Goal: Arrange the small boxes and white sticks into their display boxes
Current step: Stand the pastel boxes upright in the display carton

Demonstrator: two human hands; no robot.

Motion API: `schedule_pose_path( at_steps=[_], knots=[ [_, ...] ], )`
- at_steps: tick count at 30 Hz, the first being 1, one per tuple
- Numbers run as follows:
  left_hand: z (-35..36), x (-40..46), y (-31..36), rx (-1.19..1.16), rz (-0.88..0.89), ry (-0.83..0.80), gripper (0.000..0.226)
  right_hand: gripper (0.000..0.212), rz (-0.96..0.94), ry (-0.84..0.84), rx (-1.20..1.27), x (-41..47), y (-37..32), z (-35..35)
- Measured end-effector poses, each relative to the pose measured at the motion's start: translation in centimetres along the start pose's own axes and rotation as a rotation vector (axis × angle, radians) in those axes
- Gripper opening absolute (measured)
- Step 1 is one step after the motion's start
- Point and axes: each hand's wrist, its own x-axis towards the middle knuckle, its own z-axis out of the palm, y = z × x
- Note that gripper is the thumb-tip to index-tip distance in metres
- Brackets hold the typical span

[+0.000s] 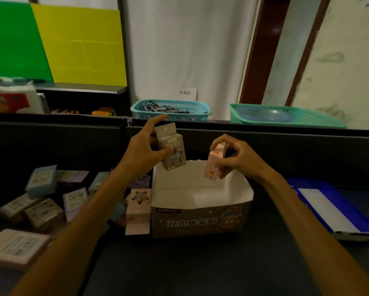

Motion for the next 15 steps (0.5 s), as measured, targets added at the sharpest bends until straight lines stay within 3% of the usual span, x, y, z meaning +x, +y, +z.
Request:
schedule_pose_path(
  at_steps=[3,8,15],
  knots=[
    [0.4,0.5,0.0,0.014,-0.026,-0.025,0.082,0.032,-0.013,-0.060,-0.014,0.4,0.3,-0.1],
    [0.9,1.1,-0.3,0.076,-0.022,-0.116,0.065,0.027,-0.014,-0.123,-0.049,1.2,0.4,-0.3],
    [0.5,1.5,-1.1,0.099,-0.007,-0.132,0.063,0.020,-0.002,-0.049,-0.126,1.6,-0.2,0.2]
  ],
)
